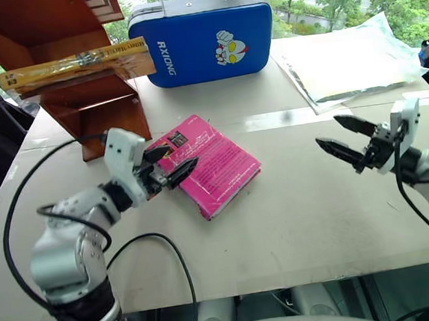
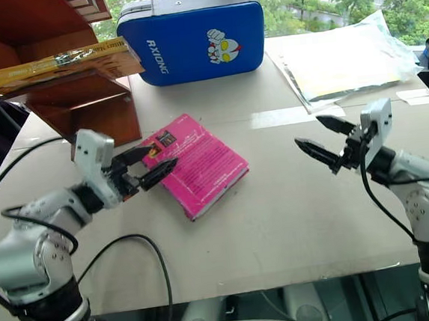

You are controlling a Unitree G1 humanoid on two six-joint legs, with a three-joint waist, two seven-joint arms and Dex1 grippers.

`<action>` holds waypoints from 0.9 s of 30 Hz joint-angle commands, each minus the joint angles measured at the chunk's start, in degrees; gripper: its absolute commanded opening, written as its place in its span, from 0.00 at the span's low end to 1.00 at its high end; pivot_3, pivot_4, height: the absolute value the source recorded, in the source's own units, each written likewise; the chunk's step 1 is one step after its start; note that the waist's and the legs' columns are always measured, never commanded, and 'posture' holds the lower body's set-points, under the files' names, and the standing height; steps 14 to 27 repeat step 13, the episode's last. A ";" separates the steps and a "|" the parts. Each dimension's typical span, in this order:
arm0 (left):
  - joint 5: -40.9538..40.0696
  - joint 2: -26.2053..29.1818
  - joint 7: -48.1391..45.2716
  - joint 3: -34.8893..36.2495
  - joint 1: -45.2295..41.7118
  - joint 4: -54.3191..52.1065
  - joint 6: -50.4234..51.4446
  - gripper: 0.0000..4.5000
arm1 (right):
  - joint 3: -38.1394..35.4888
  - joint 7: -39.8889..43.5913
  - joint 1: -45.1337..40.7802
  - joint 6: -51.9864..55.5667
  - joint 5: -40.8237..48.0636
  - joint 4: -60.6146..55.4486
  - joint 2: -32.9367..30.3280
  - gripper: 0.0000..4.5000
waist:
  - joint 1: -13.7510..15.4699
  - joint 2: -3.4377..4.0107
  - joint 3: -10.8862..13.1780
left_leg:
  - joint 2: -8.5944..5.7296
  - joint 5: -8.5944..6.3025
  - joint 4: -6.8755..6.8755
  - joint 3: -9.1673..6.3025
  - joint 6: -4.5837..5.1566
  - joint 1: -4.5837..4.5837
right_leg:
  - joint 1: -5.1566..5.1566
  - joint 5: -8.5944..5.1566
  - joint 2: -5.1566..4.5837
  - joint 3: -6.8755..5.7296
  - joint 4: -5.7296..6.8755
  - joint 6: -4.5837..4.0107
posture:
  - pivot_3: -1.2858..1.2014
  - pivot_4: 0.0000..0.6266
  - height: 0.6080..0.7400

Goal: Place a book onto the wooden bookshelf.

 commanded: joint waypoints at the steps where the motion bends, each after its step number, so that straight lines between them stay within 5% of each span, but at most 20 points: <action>1: 1.27 -2.24 1.12 -2.94 8.93 2.44 -13.08 0.99 | -0.20 1.45 5.51 -8.99 -5.69 2.02 0.63 1.00 | 0.17 0.02 -0.06 | 0.01 -0.01 -0.03 0.05 0.01 0.10 | 0.12 -0.01 -0.06 0.04 -0.12 -0.01 | 0.52 0.24 1.00; 10: 4.41 0.12 2.60 -7.97 17.67 14.94 -32.35 0.99 | -0.23 1.85 10.28 -17.17 -9.55 6.55 2.32 1.00 | 0.82 0.10 -0.17 | 0.30 0.00 0.01 0.22 0.03 0.19 | 0.18 -0.07 0.14 0.13 -0.29 -0.10 | 0.52 0.24 1.00; 27: 3.43 0.98 3.46 -8.06 17.31 16.34 -34.10 0.99 | -0.46 1.67 10.77 -18.00 -9.66 7.17 2.43 1.00 | 0.85 0.13 -0.18 | 0.36 0.00 0.00 0.27 0.02 0.18 | 0.17 -0.06 0.35 0.17 -0.33 -0.12 | 0.52 0.24 1.00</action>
